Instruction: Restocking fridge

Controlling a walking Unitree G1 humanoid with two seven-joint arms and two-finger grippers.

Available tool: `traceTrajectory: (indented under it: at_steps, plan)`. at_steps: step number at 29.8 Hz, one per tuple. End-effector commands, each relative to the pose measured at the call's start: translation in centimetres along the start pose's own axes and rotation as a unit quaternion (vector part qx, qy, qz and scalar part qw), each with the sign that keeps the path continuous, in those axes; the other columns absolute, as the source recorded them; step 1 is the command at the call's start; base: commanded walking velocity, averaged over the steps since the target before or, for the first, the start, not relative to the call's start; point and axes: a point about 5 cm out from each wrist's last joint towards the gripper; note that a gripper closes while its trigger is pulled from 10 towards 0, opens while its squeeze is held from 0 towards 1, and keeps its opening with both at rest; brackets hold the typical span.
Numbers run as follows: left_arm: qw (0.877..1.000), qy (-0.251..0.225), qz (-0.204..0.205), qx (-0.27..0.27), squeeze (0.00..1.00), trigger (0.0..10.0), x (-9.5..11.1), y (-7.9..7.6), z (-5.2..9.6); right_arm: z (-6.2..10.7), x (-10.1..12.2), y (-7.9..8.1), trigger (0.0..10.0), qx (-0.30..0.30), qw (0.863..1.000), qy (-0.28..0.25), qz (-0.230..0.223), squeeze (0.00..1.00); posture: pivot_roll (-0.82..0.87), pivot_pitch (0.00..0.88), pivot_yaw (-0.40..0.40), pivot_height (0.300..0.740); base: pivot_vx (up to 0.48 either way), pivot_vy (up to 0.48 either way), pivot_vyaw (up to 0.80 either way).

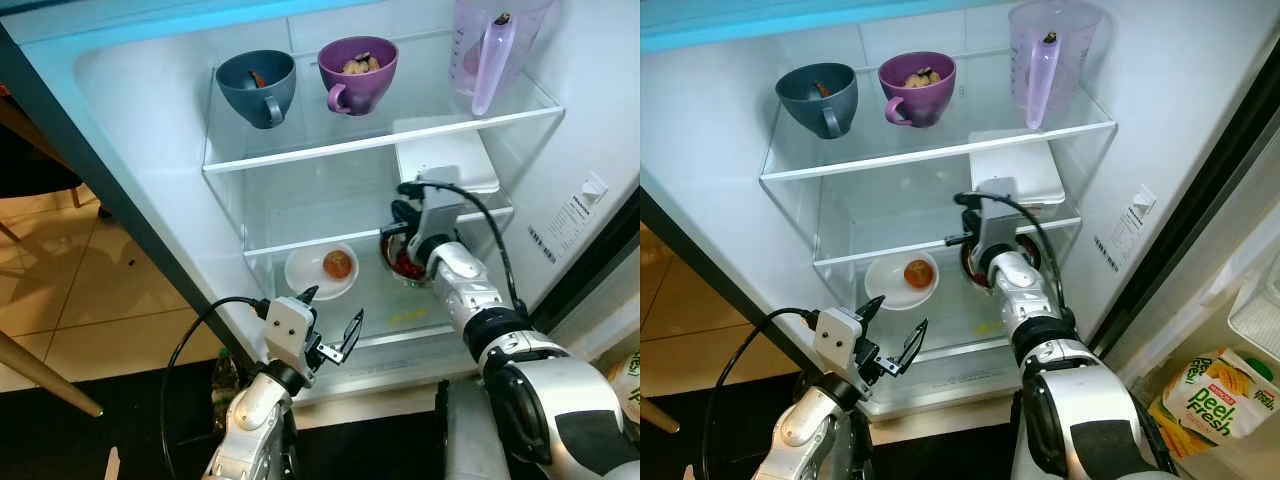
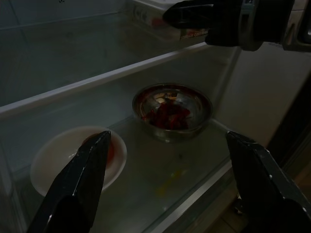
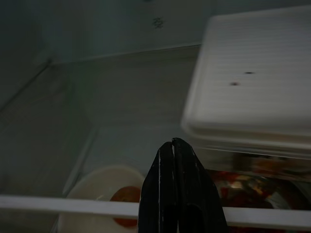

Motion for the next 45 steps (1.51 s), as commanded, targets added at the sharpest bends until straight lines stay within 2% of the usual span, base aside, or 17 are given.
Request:
traceTrajectory:
  at_steps: [1,2,4,6,10,15,20,24,29,33,36,39,45]
  plan:
    - [1.000,0.009,0.005,-0.003,0.00,10.0,-0.2,-0.5,0.3,0.1,-0.2,-0.4,10.0,-0.018,1.000,-0.004,-0.020,0.00,0.08,0.238,0.100,0.530,0.000,0.000,0.00]
    - [1.000,0.009,0.005,-0.003,0.00,10.0,-0.2,-0.5,0.3,0.1,-0.2,-0.4,10.0,-0.018,1.000,-0.004,-0.020,0.00,0.08,0.238,0.100,0.530,0.000,0.000,0.00]
    - [1.000,0.008,0.005,-0.004,0.00,10.0,-0.1,-0.5,0.2,0.3,0.4,-1.8,10.0,-0.063,0.998,-0.017,-0.015,0.00,0.08,0.234,0.099,0.530,0.000,0.000,0.00]
    - [1.000,0.008,0.005,-0.004,0.00,10.0,-0.1,-0.5,0.2,0.3,0.4,-1.8,10.0,-0.063,0.998,-0.017,-0.015,0.00,0.08,0.234,0.099,0.530,0.000,0.000,0.00]
    - [1.000,0.007,0.004,-0.003,0.00,10.0,0.0,-0.4,0.0,0.7,1.3,-3.7,10.0,-0.122,0.992,-0.031,-0.002,0.00,0.08,0.231,0.098,0.530,0.000,0.000,0.00]
    - [1.000,0.006,0.005,-0.005,0.00,10.0,0.1,-0.5,-0.1,1.0,1.5,-4.5,10.0,-0.134,0.990,-0.037,-0.010,0.00,0.07,0.224,0.096,0.530,0.000,0.000,0.00]
    - [1.000,0.007,0.006,-0.007,0.00,10.0,0.1,-0.6,-0.2,1.2,0.0,-4.1,10.0,-0.108,0.994,-0.015,-0.006,0.00,0.06,0.219,0.094,0.530,0.000,0.000,0.00]
    - [1.000,0.010,0.008,-0.008,0.00,10.0,-0.2,-0.5,-0.4,1.6,-2.6,-3.1,10.0,-0.043,0.999,0.005,-0.026,0.00,0.05,0.207,0.094,0.530,0.000,0.000,0.00]
    - [1.000,0.015,0.006,-0.009,0.00,10.0,-0.5,-0.3,-0.5,2.0,-3.8,-2.6,10.0,0.002,0.999,0.016,-0.040,0.00,0.04,0.189,0.090,0.530,0.000,0.000,0.00]
    - [1.000,0.021,0.004,-0.009,0.00,10.0,-1.0,0.1,-0.7,2.5,-4.3,-3.1,10.0,0.023,0.998,0.015,-0.059,0.00,0.02,0.162,0.079,0.530,0.000,0.000,0.00]
    - [1.000,0.025,0.004,-0.010,0.00,10.0,-1.2,0.2,-0.9,2.9,-4.5,-3.4,10.0,0.040,0.995,0.009,-0.090,0.00,0.02,0.149,0.074,0.540,0.000,0.000,0.00]
    - [1.000,0.029,0.004,-0.012,0.00,10.0,-1.5,0.2,-1.0,3.2,-4.6,-3.7,10.0,0.051,0.994,-0.005,-0.097,0.00,0.01,0.130,0.074,0.550,0.000,0.000,0.00]
    - [0.999,0.033,0.006,-0.027,0.00,10.0,-2.0,-0.3,-1.3,3.6,-3.8,-3.3,10.0,0.121,0.983,-0.045,-0.128,0.00,0.01,0.098,0.066,0.570,0.000,0.000,0.00]
Point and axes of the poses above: a point about 5 cm out from each wrist's last joint towards the gripper, its own z axis pointing back from the gripper into the wrist, its own x axis along the axis of the wrist's last joint, y = z × x, and after that the axes turned 10 degrees about -z, right-handed
